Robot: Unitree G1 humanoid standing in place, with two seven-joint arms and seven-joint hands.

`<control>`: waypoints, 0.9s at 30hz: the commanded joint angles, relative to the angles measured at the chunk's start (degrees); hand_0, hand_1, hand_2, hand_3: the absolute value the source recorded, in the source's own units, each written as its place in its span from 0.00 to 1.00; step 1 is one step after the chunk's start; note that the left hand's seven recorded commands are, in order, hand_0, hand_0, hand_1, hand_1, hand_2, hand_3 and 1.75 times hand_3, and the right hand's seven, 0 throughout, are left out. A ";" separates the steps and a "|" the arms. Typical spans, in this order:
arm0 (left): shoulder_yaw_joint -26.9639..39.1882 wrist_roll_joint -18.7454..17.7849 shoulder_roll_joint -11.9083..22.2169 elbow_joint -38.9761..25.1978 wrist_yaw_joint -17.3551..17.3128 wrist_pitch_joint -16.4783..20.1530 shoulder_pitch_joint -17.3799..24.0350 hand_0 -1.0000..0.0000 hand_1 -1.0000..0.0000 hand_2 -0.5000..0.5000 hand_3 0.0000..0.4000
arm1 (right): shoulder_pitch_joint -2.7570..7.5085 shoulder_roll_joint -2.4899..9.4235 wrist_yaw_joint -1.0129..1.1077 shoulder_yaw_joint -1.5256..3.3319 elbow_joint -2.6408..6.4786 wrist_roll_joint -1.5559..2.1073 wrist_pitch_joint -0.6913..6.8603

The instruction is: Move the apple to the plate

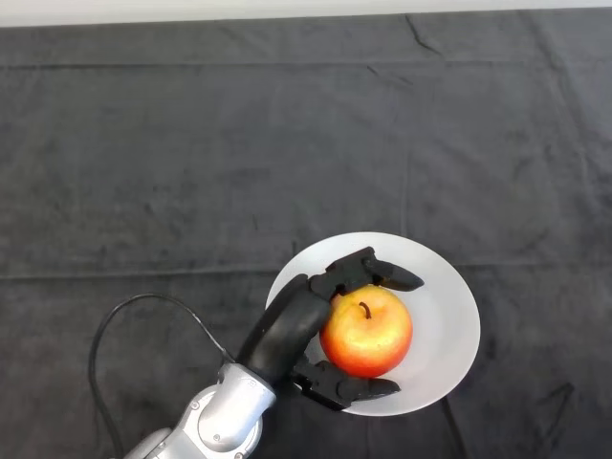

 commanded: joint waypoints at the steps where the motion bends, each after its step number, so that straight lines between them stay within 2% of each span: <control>1: -1.07 -1.11 1.52 2.40 0.07 -0.72 -2.26 1.00 0.51 0.75 0.49 | -0.39 -0.82 -0.32 -0.87 -1.03 1.20 -0.17; 3: -1.21 -1.16 1.58 2.59 0.23 -0.67 -2.42 1.00 0.71 0.65 0.29 | -0.39 -0.83 -0.31 -0.87 -1.01 1.20 -0.16; 4: -1.26 -1.15 1.61 2.64 0.31 -0.65 -2.46 1.00 0.73 0.63 0.27 | -0.40 -0.83 -0.31 -0.87 -1.00 1.20 -0.16; 5: -1.33 -1.14 1.64 2.72 0.43 -0.64 -2.49 1.00 0.89 0.56 0.11 | -0.40 -0.83 -0.31 -0.87 -0.99 1.20 -0.16; 6: -1.39 -1.13 1.66 2.79 0.54 -0.64 -2.51 1.00 0.97 0.52 0.03 | -0.40 -0.84 -0.30 -0.86 -0.98 1.20 -0.16; 7: -1.45 -1.11 1.68 2.86 0.63 -0.63 -2.53 1.00 1.00 0.50 0.00 | -0.41 -0.84 -0.30 -0.86 -0.97 1.20 -0.16; 18: -1.59 -1.31 2.28 2.43 0.98 -0.08 -2.51 1.00 1.00 0.50 0.00 | -0.43 -0.87 -0.27 -0.85 -0.91 1.19 -0.16; 27: -0.05 -2.33 3.95 1.71 -0.38 -0.36 -2.23 1.00 1.00 0.50 0.00 | -0.44 -0.88 -0.26 -0.85 -0.88 1.19 -0.17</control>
